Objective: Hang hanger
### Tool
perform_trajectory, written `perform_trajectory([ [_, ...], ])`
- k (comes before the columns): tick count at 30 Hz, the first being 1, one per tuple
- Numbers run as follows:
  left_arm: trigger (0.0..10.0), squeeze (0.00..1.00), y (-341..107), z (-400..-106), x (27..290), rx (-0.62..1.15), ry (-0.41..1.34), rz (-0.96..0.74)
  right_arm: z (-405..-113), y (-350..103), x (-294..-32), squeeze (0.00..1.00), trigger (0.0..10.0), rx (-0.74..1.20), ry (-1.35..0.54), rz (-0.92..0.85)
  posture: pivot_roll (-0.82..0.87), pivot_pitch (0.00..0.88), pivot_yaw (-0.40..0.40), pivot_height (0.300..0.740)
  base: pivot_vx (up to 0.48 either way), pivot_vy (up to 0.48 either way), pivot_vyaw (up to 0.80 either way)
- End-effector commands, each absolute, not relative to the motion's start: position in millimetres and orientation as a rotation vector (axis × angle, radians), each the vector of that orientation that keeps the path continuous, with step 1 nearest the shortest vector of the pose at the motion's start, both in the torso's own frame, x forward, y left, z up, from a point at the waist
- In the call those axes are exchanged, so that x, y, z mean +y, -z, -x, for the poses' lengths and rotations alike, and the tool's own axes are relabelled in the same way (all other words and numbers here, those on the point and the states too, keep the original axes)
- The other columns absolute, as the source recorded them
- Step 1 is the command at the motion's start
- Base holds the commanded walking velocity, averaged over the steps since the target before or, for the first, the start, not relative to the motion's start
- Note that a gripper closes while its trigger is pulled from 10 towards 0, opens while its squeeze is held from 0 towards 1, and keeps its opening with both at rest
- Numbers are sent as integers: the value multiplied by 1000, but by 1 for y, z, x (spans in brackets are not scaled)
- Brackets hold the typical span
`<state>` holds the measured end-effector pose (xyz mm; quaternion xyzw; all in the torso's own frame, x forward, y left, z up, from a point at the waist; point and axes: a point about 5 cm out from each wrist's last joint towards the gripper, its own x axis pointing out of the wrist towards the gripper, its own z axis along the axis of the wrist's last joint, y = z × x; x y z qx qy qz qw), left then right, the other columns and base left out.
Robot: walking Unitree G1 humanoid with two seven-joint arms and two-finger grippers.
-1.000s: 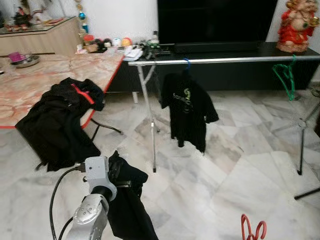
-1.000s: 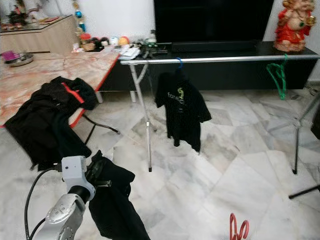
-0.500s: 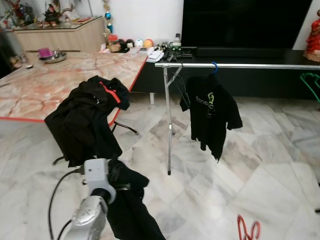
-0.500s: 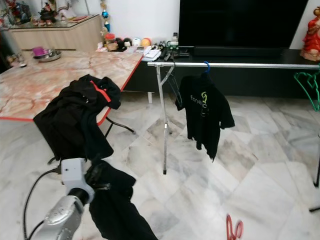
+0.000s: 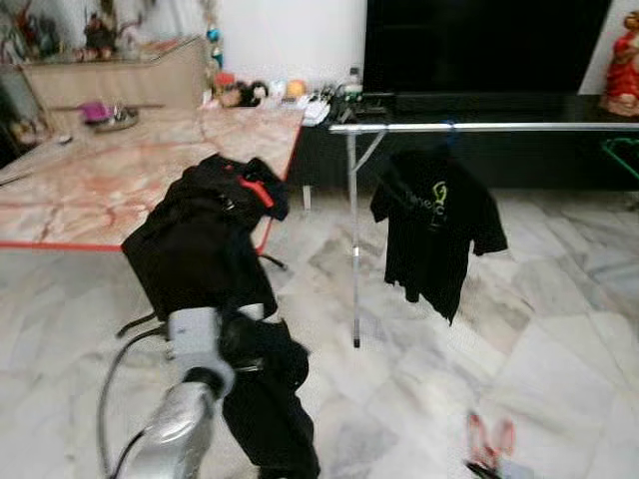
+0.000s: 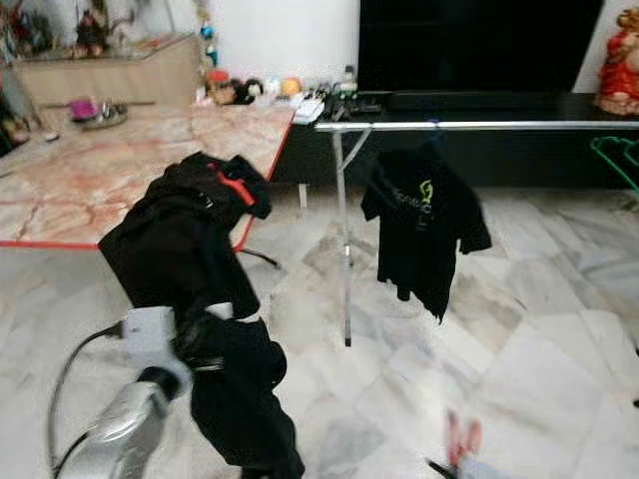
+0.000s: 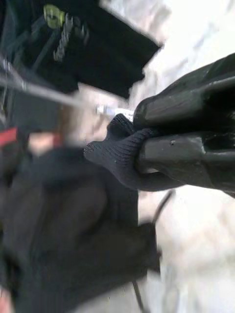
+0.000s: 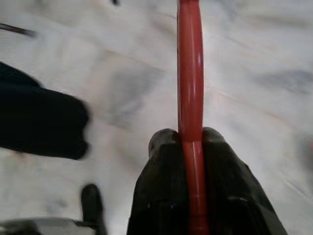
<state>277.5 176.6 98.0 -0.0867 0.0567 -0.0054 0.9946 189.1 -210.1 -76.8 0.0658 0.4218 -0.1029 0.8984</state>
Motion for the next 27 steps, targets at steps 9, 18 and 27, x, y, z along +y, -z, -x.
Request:
perform_trajectory([
  [9, 10000, 0, -109, -282, 172, 72, 32, 192, -168, 86, -216, 0, 10000, 931, 232, -135, 96, 26, 46, 740, 0, 480, 0],
  [18, 10000, 0, -110, -282, 173, 64, 28, 187, -167, 86, -216, 0, 10000, 937, 222, -123, 97, 16, 44, 740, 0, 373, 0],
  [27, 10000, 0, -116, -284, 173, 27, 46, 202, -167, 86, -215, 0, 10000, 939, 217, -122, 98, 12, 46, 740, 0, 0, 0],
])
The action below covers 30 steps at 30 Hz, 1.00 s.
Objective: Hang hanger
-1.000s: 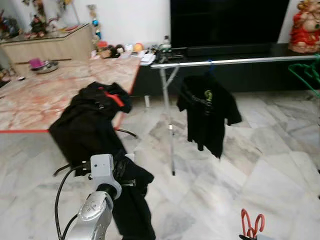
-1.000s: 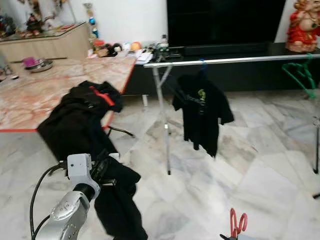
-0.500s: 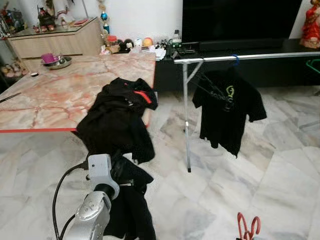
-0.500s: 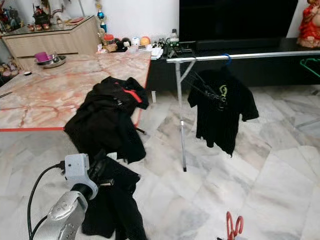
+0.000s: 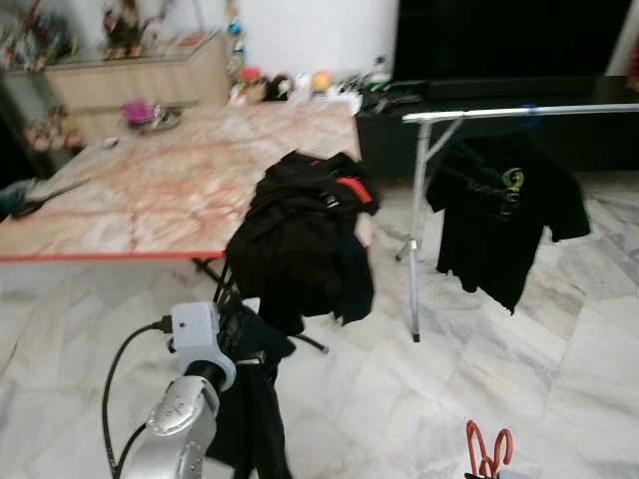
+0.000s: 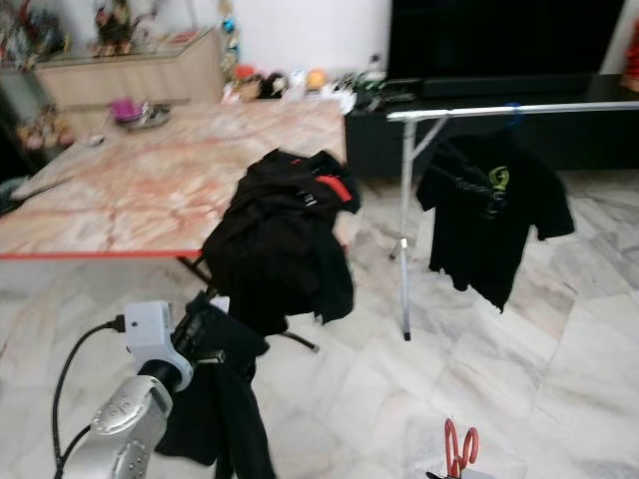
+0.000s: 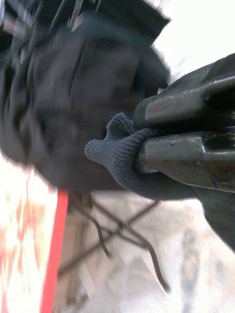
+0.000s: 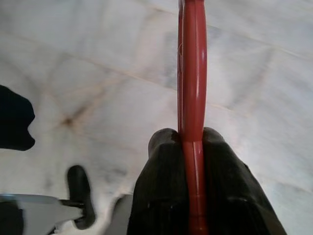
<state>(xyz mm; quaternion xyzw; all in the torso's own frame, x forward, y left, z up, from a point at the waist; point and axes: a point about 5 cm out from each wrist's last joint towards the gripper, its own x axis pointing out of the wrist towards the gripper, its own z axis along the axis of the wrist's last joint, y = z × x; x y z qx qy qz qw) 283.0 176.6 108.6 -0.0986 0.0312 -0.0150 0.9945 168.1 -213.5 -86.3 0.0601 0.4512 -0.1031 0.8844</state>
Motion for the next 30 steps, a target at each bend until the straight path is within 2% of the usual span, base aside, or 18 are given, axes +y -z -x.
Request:
perform_trajectory([
  [1, 10000, 0, -116, -284, 173, 32, 47, 199, -167, 86, -215, 0, 10000, 939, 217, -122, 98, 12, 46, 740, 0, 0, 0],
  [8, 10000, 0, -116, -284, 169, 31, 67, 206, -167, 86, -215, 0, 10000, 939, 217, -124, 100, 17, 45, 740, 0, 0, 0],
  [17, 10000, 0, -132, -292, 172, -31, 64, 202, -167, 86, -215, 0, 10000, 939, 211, -121, 106, 21, 38, 740, 318, 0, 0],
  [22, 10000, 0, -173, -312, 176, -173, 63, 153, -168, 86, -215, 0, 10000, 938, 205, -116, 106, 22, 38, 740, 434, 0, 0],
  [30, 10000, 0, -211, -327, 186, -297, 47, 150, -168, 86, -215, 0, 10000, 939, 196, -107, 107, 26, 33, 740, 480, 0, 0],
])
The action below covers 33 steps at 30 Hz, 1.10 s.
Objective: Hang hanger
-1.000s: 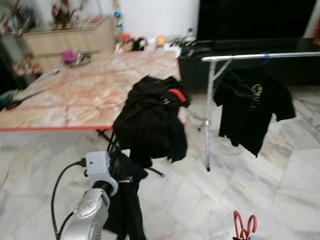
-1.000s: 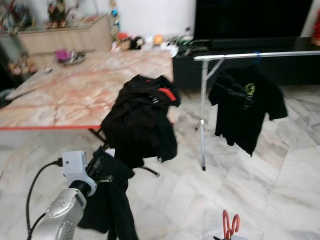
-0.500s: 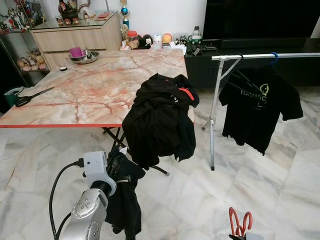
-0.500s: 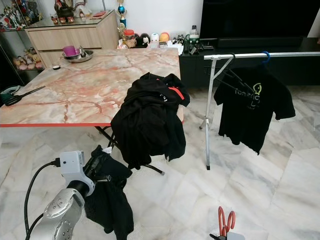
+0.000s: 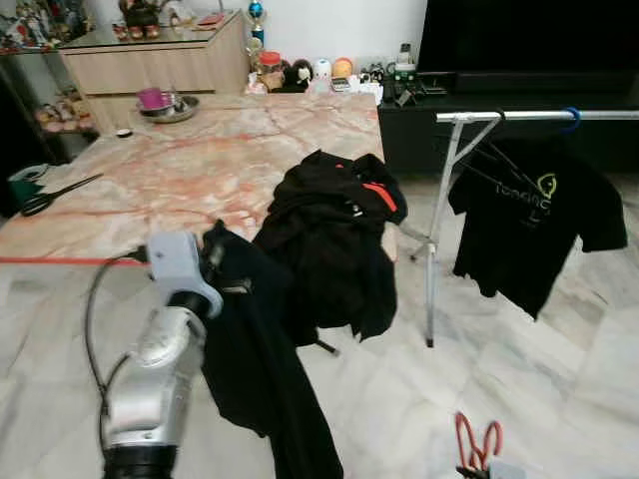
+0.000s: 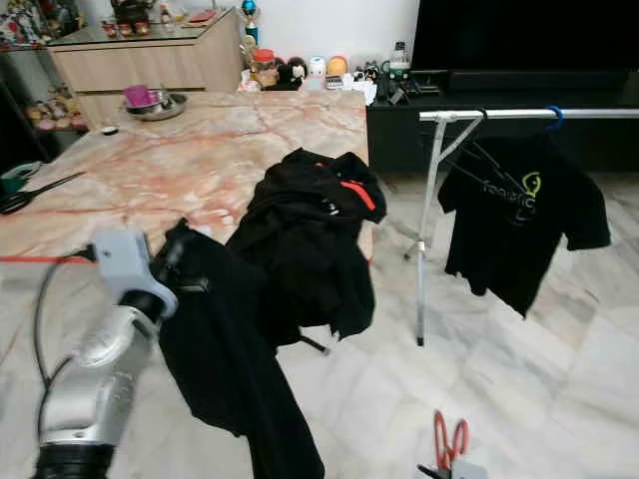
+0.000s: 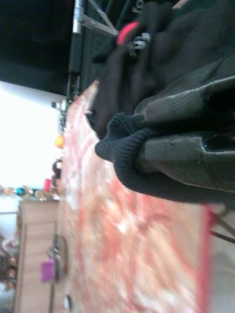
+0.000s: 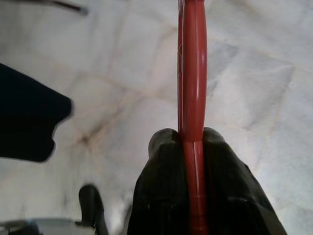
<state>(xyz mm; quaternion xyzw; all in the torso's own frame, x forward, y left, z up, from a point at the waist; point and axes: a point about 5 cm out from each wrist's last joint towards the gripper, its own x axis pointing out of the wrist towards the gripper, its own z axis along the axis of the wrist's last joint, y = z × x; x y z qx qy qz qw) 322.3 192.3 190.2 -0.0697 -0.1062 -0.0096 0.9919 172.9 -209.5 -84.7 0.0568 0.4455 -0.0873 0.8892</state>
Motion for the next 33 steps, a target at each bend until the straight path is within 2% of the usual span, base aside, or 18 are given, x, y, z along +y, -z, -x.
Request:
perform_trajectory([
  [1, 10000, 0, -211, -327, 186, -297, 47, 150, -168, 86, -215, 0, 10000, 939, 196, -107, 107, 26, 33, 740, 480, 0, 0],
  [10, 10000, 0, -250, -345, 187, -412, 48, 157, -169, 86, -214, 0, 10000, 940, 180, -100, 107, 25, 35, 740, 480, 0, 0],
  [22, 10000, 0, -302, -369, 170, -536, 132, 154, -170, 86, -213, 0, 10000, 942, 169, -94, 112, 16, 37, 740, 480, 0, 0],
  [29, 10000, 0, -314, -378, 163, -546, 171, 142, -170, 85, -213, 0, 10000, 942, 166, -88, 113, 11, 38, 740, 480, 0, 0],
  [33, 10000, 0, -306, -382, 160, -508, 187, 121, -170, 86, -213, 0, 10000, 944, 165, -87, 111, 9, 42, 740, 480, 0, 0],
])
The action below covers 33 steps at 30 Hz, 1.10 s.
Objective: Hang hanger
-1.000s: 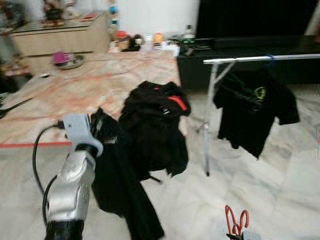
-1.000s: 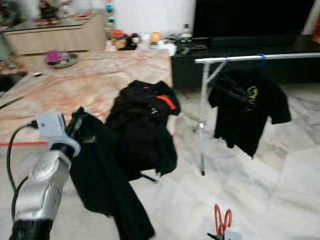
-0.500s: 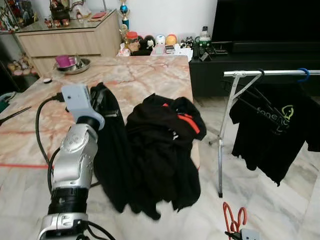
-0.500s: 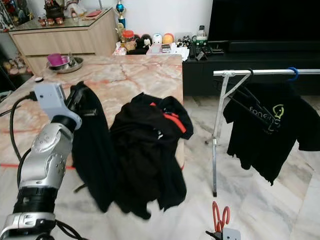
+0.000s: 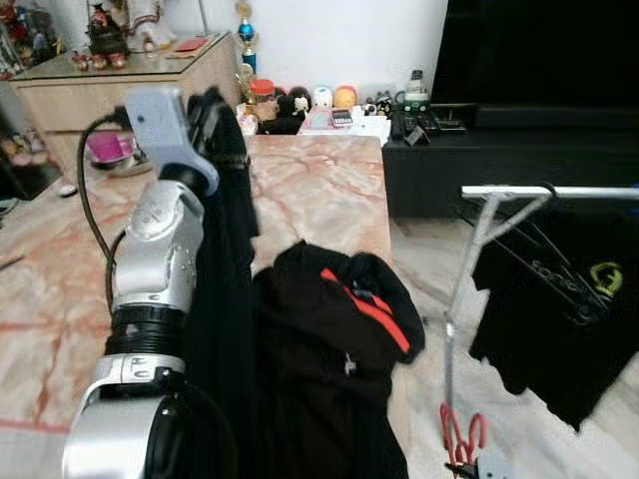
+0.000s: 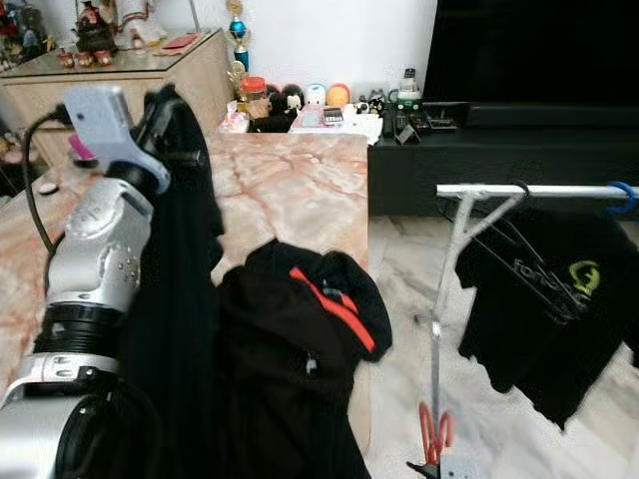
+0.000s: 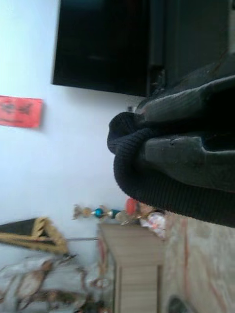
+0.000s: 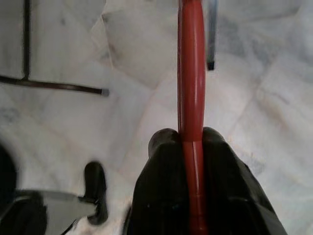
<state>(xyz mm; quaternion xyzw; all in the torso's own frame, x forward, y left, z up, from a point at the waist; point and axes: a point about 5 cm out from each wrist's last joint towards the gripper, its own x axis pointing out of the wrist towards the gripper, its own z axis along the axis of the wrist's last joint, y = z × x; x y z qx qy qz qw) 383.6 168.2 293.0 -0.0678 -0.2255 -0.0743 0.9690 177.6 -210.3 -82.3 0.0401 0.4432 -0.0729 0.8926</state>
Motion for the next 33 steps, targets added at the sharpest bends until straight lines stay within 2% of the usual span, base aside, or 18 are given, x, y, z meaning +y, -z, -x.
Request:
perform_trajectory([
  [1, 10000, 0, -304, -383, 160, -498, 191, 116, -170, 86, -213, 0, 10000, 944, 164, -87, 111, 9, 42, 740, 0, 0, 0],
  [8, 10000, 0, -215, -365, 146, -198, 335, 21, -167, 87, -212, 0, 10000, 951, 161, -83, 108, 5, 52, 740, 0, 0, 0],
  [9, 10000, 1000, -191, -354, 144, -112, 392, -22, -166, 87, -211, 0, 10000, 953, 159, -82, 110, 4, 54, 740, 0, 0, 0],
  [18, 10000, 1000, -149, -316, 159, 43, 394, -66, -165, 88, -211, 0, 10000, 957, 154, -79, 110, 7, 63, 740, 0, 0, 0],
  [26, 10000, 992, -149, -294, 177, 25, 317, -31, -166, 88, -212, 0, 10000, 955, 158, -76, 116, 23, 62, 740, 0, 0, 0],
  [27, 10000, 0, -151, -291, 178, 9, 294, -26, -166, 87, -212, 0, 10000, 955, 158, -76, 119, 32, 60, 740, 0, 0, 0],
  [33, 10000, 0, -154, -286, 174, -12, 285, -40, -166, 87, -213, 0, 10000, 952, 164, -79, 118, 37, 56, 740, 0, -45, 0],
])
